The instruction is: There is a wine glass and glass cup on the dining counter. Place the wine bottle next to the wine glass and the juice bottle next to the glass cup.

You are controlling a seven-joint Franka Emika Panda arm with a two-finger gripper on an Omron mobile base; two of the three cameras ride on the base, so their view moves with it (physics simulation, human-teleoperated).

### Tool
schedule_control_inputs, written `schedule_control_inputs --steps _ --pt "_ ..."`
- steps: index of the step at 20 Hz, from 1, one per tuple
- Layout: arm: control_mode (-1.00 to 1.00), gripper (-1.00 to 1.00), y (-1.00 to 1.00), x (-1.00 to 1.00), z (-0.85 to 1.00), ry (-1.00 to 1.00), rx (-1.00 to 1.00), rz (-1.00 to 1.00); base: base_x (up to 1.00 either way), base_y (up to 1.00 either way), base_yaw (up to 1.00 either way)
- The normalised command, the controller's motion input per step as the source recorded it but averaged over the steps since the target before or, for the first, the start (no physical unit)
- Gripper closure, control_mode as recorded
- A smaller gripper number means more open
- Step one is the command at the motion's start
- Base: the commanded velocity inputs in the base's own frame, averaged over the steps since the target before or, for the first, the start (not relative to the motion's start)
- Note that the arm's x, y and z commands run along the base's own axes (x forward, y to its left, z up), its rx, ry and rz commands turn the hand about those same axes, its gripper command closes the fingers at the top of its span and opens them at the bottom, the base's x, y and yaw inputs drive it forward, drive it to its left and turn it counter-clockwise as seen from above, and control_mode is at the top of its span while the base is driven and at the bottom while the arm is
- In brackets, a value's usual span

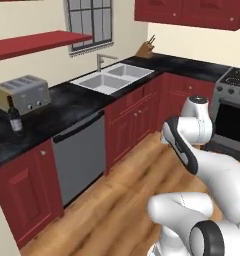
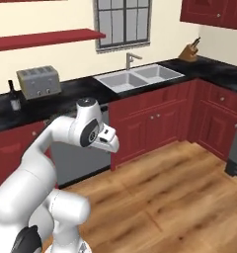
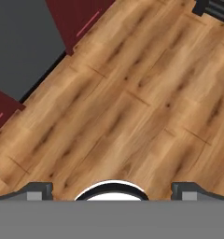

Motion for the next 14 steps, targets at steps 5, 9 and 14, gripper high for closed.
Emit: schedule_control_inputs --steps 5,9,14 --pt "1.00 -1.00 0.00 0.00 0.00 0.00 0.00 0.00 0.78 -0.01 0.37" --pt "1.00 -1.00 0.00 0.00 0.00 0.00 0.00 0.00 0.63 0.00 0.59" --pt "1.00 -1.00 0.00 0.00 0.00 0.00 0.00 0.00 0.55 0.00 0.66"
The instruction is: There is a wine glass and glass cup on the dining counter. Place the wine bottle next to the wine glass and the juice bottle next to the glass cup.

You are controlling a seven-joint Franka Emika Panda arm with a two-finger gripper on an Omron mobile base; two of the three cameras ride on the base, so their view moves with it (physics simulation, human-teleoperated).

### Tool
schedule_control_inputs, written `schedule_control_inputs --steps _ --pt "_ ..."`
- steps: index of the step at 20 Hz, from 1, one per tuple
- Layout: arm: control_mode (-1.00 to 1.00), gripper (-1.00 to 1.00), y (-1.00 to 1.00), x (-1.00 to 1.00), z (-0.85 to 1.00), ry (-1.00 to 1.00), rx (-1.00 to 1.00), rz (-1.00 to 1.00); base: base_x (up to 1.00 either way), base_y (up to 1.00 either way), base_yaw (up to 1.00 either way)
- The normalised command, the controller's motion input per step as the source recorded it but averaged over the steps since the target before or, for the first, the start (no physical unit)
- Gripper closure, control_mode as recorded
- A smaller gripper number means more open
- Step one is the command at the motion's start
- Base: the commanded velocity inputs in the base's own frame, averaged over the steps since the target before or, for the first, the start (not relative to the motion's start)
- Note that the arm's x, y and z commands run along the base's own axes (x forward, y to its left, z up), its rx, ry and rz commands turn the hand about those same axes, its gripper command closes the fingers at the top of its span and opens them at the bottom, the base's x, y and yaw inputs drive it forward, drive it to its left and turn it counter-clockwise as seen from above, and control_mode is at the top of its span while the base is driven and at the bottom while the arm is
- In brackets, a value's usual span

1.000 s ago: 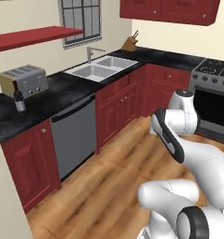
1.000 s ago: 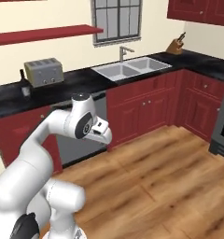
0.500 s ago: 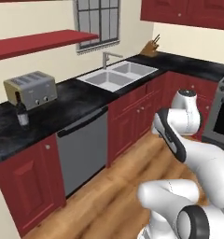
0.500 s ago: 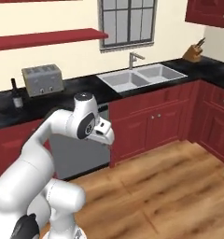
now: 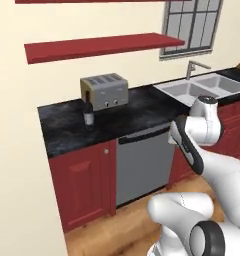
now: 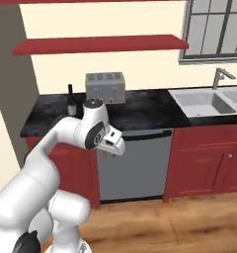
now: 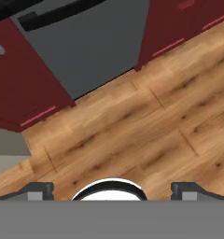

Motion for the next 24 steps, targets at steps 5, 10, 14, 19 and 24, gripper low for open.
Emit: schedule_control_inputs --steps 5,10,14,19,24 --pt "1.00 -1.00 0.00 0.00 0.00 0.00 0.00 0.00 0.59 -0.03 0.58" --pt "1.00 -1.00 0.00 0.00 0.00 0.00 0.00 0.00 0.66 -0.14 0.44" --pt "1.00 -1.00 0.00 0.00 0.00 0.00 0.00 0.00 0.54 -0.35 0.39" --pt "1.00 -1.00 0.00 0.00 0.00 0.00 0.00 0.00 0.35 -0.51 0.27" --pt "1.00 -1.00 0.00 0.00 0.00 0.00 0.00 0.00 0.11 -0.66 0.14"
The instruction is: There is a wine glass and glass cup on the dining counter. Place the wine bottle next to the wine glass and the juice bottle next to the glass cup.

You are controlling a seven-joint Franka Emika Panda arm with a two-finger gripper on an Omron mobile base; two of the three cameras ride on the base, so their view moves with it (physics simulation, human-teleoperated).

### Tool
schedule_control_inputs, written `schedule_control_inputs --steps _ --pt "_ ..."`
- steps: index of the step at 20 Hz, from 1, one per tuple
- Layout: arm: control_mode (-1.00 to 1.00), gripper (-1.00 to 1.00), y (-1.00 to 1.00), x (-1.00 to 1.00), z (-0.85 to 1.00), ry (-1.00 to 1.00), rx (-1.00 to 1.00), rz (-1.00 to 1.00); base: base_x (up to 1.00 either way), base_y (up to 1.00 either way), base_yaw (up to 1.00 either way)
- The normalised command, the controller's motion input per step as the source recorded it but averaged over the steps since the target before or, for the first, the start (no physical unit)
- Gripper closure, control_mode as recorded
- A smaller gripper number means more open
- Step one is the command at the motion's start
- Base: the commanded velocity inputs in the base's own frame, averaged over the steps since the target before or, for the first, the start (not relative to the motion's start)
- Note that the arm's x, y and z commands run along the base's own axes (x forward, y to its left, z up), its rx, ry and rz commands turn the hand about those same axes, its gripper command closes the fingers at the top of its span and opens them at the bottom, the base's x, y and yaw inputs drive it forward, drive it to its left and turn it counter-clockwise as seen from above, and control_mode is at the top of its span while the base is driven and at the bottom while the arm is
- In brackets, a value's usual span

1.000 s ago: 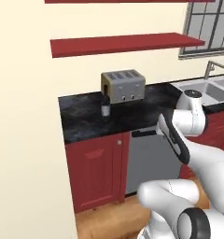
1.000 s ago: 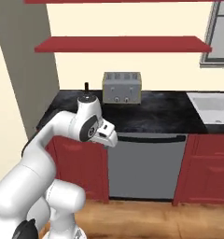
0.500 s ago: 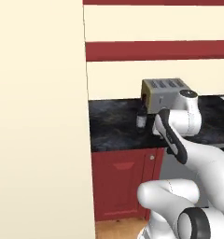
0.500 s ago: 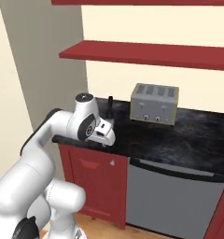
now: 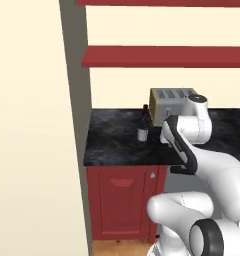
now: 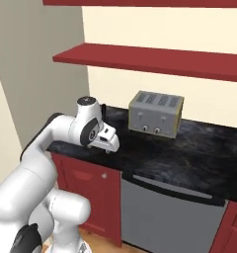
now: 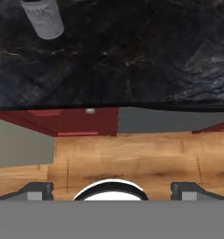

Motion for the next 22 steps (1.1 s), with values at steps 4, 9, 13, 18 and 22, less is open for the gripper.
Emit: schedule_control_inputs --steps 4,9,13,18,22 --pt "1.00 -1.00 0.00 0.00 0.00 0.00 0.00 0.00 0.12 -0.65 0.11" --pt "1.00 -1.00 0.00 0.00 0.00 0.00 0.00 0.00 0.37 -0.42 0.07" --pt "1.00 -1.00 0.00 0.00 0.00 0.00 0.00 0.00 0.42 -0.25 0.00" --pt "1.00 -1.00 0.00 0.00 0.00 0.00 0.00 0.00 0.43 -0.27 0.00" --pt "1.00 -1.00 0.00 0.00 0.00 0.00 0.00 0.00 0.44 -0.19 0.00"
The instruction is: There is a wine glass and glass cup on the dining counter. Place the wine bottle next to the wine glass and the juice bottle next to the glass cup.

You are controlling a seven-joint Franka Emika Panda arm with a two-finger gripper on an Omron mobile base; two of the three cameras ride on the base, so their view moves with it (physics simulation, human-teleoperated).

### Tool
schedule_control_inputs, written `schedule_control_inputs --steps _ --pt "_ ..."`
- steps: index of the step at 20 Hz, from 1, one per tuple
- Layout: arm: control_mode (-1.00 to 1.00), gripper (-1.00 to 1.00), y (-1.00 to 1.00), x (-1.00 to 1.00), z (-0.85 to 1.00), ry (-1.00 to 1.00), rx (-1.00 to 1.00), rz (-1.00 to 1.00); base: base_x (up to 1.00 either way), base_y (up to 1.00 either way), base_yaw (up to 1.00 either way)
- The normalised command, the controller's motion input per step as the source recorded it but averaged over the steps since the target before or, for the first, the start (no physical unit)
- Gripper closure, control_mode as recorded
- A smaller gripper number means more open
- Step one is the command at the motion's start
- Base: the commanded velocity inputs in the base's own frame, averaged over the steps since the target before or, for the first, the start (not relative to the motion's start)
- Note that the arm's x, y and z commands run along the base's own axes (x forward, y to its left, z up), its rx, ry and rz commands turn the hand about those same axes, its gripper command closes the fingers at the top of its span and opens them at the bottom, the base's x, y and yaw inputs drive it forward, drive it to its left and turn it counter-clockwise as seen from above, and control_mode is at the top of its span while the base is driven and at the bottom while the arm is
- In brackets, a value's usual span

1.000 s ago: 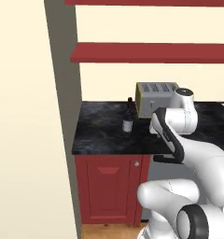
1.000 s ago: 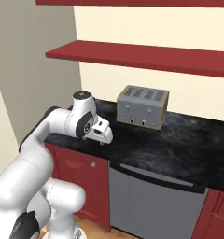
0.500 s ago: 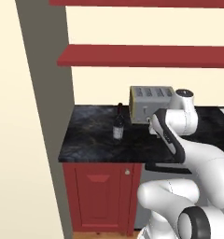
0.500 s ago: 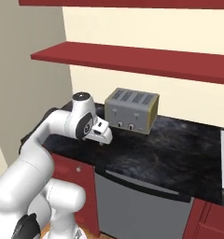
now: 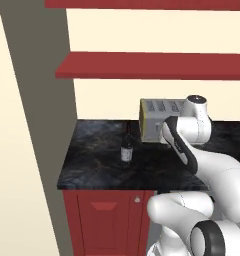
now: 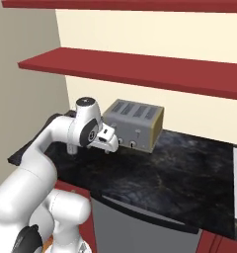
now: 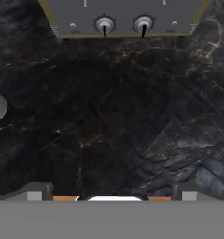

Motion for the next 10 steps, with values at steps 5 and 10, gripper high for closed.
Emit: schedule_control_inputs --steps 5,10 --pt "1.00 -1.00 0.00 0.00 0.00 0.00 0.00 0.00 0.43 -0.15 0.00" --pt "1.00 -1.00 0.00 0.00 0.00 0.00 0.00 0.00 0.43 -0.08 -0.01"
